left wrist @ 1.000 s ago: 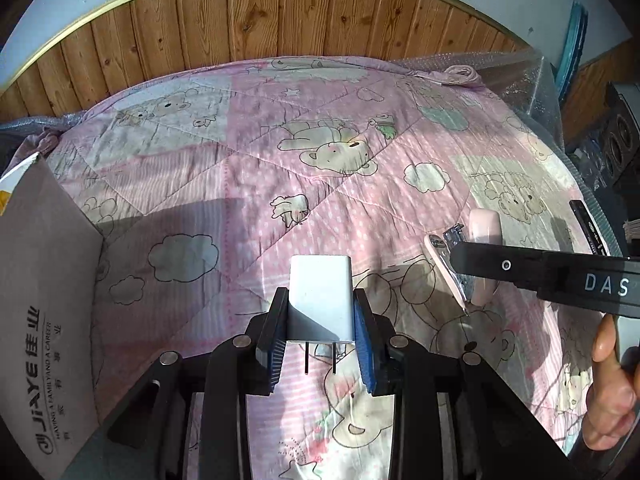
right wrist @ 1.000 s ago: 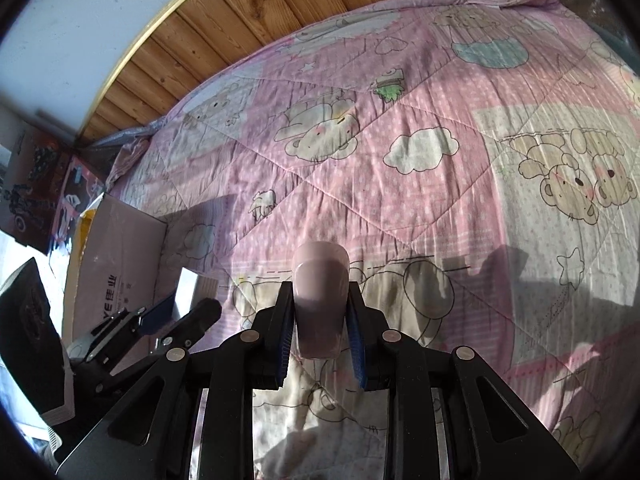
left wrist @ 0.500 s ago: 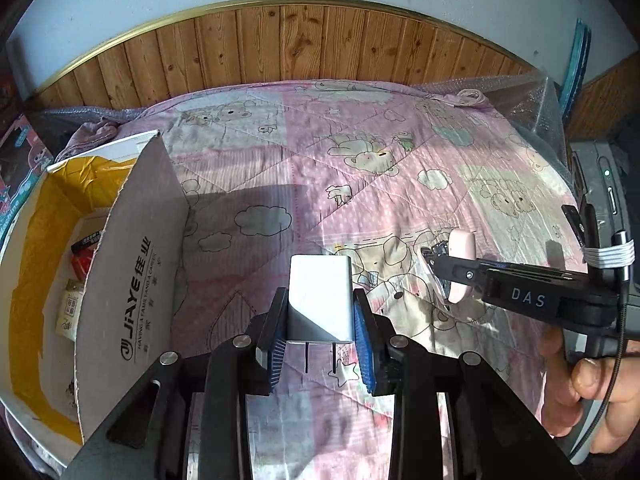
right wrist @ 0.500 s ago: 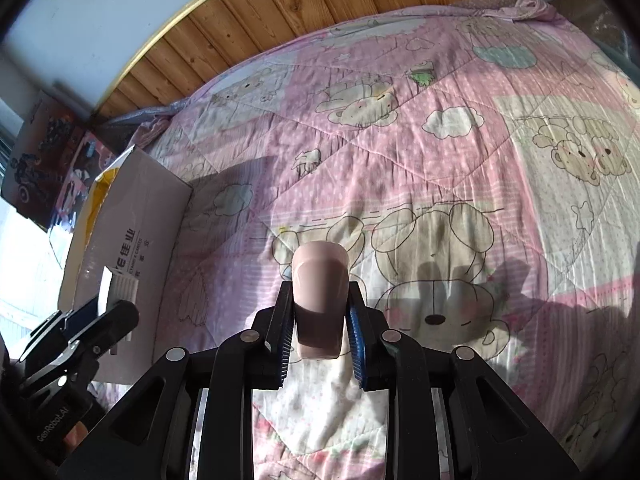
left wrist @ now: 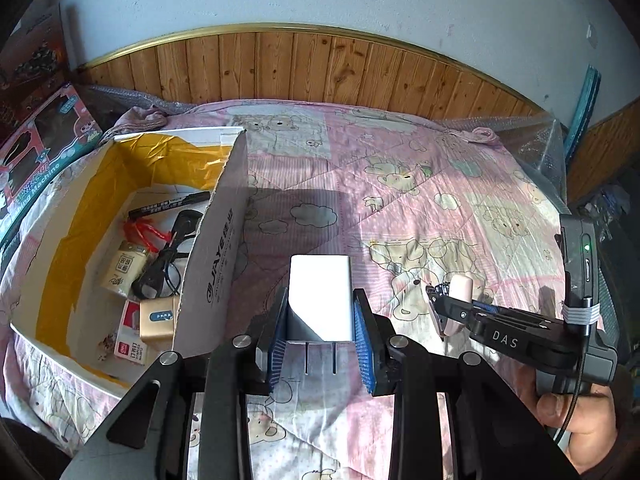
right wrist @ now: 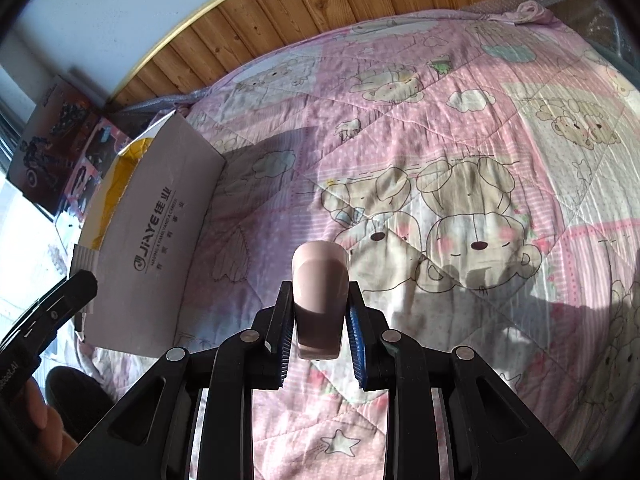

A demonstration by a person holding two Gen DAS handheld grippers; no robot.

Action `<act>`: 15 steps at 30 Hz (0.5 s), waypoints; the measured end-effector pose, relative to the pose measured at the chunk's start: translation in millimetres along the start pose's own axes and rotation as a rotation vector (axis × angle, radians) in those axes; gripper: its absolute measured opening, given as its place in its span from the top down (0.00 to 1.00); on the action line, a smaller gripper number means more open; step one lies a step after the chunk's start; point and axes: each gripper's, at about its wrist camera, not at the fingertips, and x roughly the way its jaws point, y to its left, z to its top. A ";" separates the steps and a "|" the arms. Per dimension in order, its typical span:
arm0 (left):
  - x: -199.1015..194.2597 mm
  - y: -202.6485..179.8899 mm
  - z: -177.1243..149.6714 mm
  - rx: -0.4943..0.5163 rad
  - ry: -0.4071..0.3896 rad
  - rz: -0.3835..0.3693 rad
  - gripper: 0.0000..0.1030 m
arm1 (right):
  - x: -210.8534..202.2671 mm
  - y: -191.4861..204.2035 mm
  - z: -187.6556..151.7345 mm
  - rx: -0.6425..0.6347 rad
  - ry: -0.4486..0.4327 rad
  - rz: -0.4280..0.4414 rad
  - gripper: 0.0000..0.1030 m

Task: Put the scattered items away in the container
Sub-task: 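Carry the pink clip with right gripper while left gripper carries the charger to the box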

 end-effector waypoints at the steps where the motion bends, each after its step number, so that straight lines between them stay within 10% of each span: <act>1: -2.3 3.1 -1.4 -0.006 -0.001 -0.004 0.70 | -4.8 5.9 -3.1 -0.003 -0.009 0.006 0.75; 15: -37.1 43.3 -8.1 -0.084 -0.044 -0.049 0.70 | -44.4 78.7 -15.5 -0.078 -0.058 0.046 0.75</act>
